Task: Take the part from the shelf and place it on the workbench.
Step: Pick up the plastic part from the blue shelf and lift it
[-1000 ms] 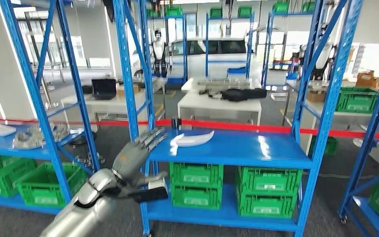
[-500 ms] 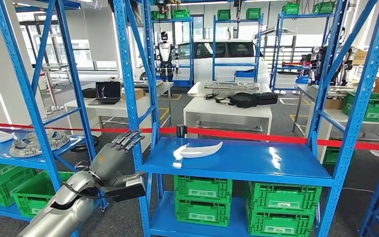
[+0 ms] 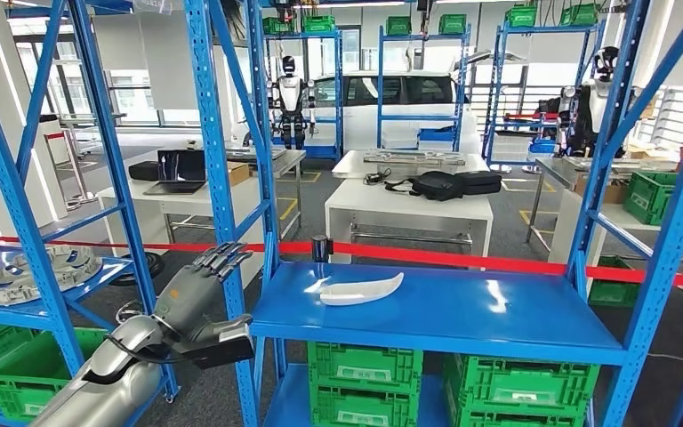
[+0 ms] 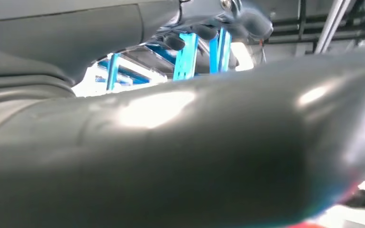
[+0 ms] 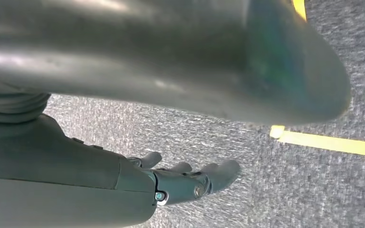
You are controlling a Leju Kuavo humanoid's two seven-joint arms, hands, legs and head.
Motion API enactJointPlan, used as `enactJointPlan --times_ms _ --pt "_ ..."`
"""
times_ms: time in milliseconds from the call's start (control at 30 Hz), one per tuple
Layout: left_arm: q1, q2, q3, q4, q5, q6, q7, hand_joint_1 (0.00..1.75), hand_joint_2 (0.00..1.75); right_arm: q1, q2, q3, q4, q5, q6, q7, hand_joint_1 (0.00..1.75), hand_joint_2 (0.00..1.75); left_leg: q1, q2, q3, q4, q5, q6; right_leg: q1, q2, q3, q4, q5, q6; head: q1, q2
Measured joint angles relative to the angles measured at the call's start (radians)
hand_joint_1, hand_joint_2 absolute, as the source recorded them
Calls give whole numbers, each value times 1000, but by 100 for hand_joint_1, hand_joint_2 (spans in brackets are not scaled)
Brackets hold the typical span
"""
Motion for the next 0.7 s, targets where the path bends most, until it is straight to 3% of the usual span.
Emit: enactJointPlan --times_ms 33,100,133,200,233,267,300,333,400,433,467,567,633,700 --pt "-1 -2 0 -3 2 -5 -2 0 0 0 0 0 0 0 0 -2 0 0 1 -3 14 -3 -5 9 -1 -2 1 19 10 5 0 0" --pt "-4 -7 0 -7 7 -11 -4 0 0 -3 0 0 0 0 0 -5 0 0 1 -5 48 -6 -22 24 -2 -4 -48 116 26 8 2 0" --pt "-5 -10 0 -8 10 -14 -5 0 0 -4 0 0 0 0 0 -6 0 0 0 -6 64 -7 -35 30 -2 -5 -92 179 16 9 2 0" --pt "-2 -15 0 -9 20 -23 -10 0 0 -4 1 1 0 1 0 -7 0 0 -3 -9 93 -7 -64 35 0 -5 -179 264 -52 10 4 0" --pt "1 -16 0 -12 29 -31 -15 0 0 -3 1 1 0 2 0 -8 0 0 -6 -11 109 -7 -79 36 2 -5 -211 271 -92 10 4 0" --pt "6 -17 0 -17 41 -40 -21 0 0 -1 1 1 0 4 0 -8 0 0 -8 -13 128 -7 -95 36 3 -5 -230 252 -113 8 5 0" --pt "11 -17 0 -26 57 -51 -27 0 0 1 1 1 0 7 1 -8 0 0 -10 -14 149 -7 -112 35 5 -5 -240 213 -105 5 5 0" --pt "19 -17 0 -39 74 -61 -33 0 0 3 1 1 0 9 3 -8 0 0 -12 -14 170 -7 -129 33 6 -5 -242 156 -59 -1 5 0" --pt "43 -14 0 -72 108 -84 -46 0 0 8 0 1 1 14 7 -5 0 0 -15 -18 205 -4 -164 28 13 -5 -235 55 88 -13 5 0" --pt "58 -13 -1 -98 124 -100 -52 0 0 9 0 1 2 15 8 -3 0 0 -15 -21 215 -5 -180 23 18 -5 -229 28 143 -18 5 0" --pt "75 -10 -1 -129 142 -117 -56 0 0 9 0 1 2 16 8 -1 0 0 -15 -23 224 0 -188 17 21 -5 -221 17 168 -23 4 0" --pt "122 6 -2 -254 193 -173 -57 0 0 4 -1 1 2 19 7 -1 0 0 -12 -23 212 56 -173 -3 21 -4 -186 6 148 -45 3 0" --pt "158 18 -6 -342 218 -207 -50 0 0 3 -3 0 2 21 7 1 0 0 -10 -18 152 154 -168 -12 16 -4 -149 -4 128 -56 2 0" --pt "194 28 -14 -426 247 -248 -34 0 0 3 -5 -1 2 23 8 4 0 0 -6 -15 71 250 -211 -20 14 -2 -113 -11 103 -61 1 0"
